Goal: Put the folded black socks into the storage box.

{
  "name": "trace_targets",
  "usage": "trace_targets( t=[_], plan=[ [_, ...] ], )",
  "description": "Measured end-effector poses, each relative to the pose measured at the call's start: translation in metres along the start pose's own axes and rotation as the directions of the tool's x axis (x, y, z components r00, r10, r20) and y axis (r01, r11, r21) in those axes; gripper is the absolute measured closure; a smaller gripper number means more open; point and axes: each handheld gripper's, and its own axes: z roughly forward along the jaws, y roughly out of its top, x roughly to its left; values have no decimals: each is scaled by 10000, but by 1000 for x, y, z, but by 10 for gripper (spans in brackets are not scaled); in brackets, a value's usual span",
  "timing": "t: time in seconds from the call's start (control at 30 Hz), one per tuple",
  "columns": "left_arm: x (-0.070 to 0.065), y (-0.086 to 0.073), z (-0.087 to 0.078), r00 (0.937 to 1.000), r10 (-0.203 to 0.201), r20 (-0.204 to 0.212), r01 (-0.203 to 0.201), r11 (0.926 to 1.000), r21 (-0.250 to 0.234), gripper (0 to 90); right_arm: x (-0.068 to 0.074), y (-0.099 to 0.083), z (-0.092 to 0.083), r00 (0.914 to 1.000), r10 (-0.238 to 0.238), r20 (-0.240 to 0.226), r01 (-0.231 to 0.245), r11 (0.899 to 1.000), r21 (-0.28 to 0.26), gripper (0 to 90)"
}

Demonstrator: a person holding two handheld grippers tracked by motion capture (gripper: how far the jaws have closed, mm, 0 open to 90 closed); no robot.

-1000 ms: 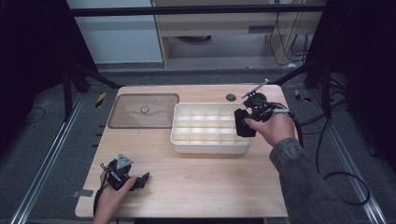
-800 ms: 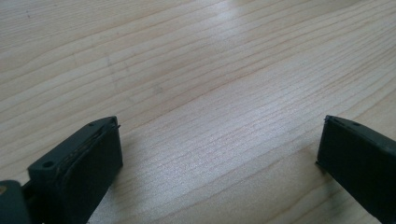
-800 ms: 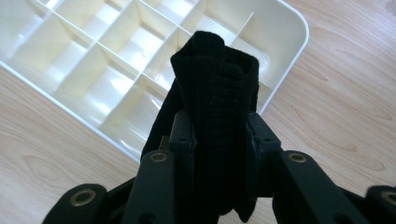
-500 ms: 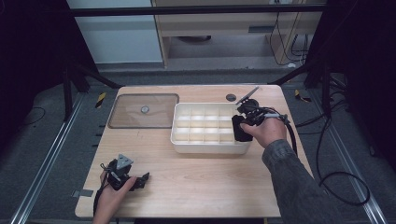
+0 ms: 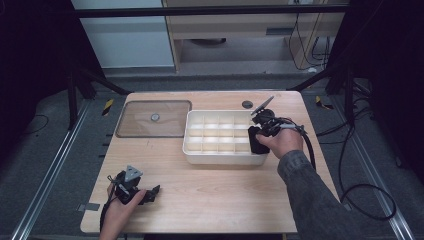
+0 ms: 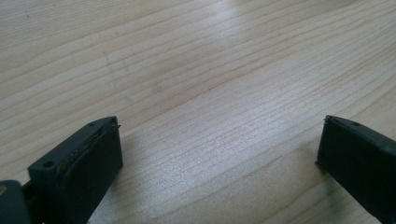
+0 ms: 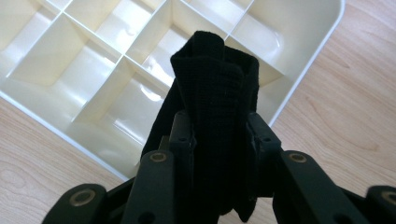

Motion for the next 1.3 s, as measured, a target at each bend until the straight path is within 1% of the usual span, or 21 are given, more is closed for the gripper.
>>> trace_targets(
  t=[0.03, 0.13, 0.33, 0.43, 0.47, 0.57, 0.67, 0.7, 0.8, 1.07, 1.3],
  plan=[
    [0, 0, 0, 10000, 0, -1, 0, 10000, 2, 0, 0, 0, 1, 10000, 80, 2, -80, 10000, 27, 688],
    [0, 0, 0, 10000, -7, 4, 7, 10000, 4, 0, -2, -2, 4, 9999, 99, 56, -100, 9999, 79, 688],
    [0, 0, 0, 10000, -26, 12, 26, 10000, 2, 0, -3, -3, 9, 9997, 216, -68, -215, 9997, 138, 687],
    [0, 0, 0, 10000, -23, 11, 23, 10000, 3, 0, -1, -4, 11, 9999, 109, -1, -109, 9998, 152, 686],
    [0, 0, 0, 10000, -22, 12, 22, 10000, 5, 0, 0, -4, 12, 9998, 196, -33, -195, 9996, 181, 686],
    [0, 0, 0, 10000, -28, 12, 28, 10000, 1, 0, 2, -6, 15, 9999, 151, -84, -149, 9997, 195, 685],
    [0, 0, 0, 10000, -10, 15, 10, 10000, 19, 0, 4, -9, 19, 9996, 288, -57, -287, 9995, 153, 685],
    [0, 0, 0, 10000, -12, 16, 12, 10000, 18, 0, 4, -10, 19, 9997, 217, -54, -216, 9997, 134, 685],
    [0, 0, 0, 10000, 2, 16, -2, 10000, 28, 0, 4, -11, 20, 9998, 200, 42, -201, 9997, 101, 685],
    [0, 0, 0, 10000, 12, 18, -12, 10000, 36, 0, 7, -13, 24, 9996, 283, 68, -285, 9993, 231, 688],
    [0, 0, 0, 10000, 29, 33, -29, 10000, 33, 0, 11, -16, 30, 9995, 51, 313, -63, 9992, 391, 691]
  ],
)
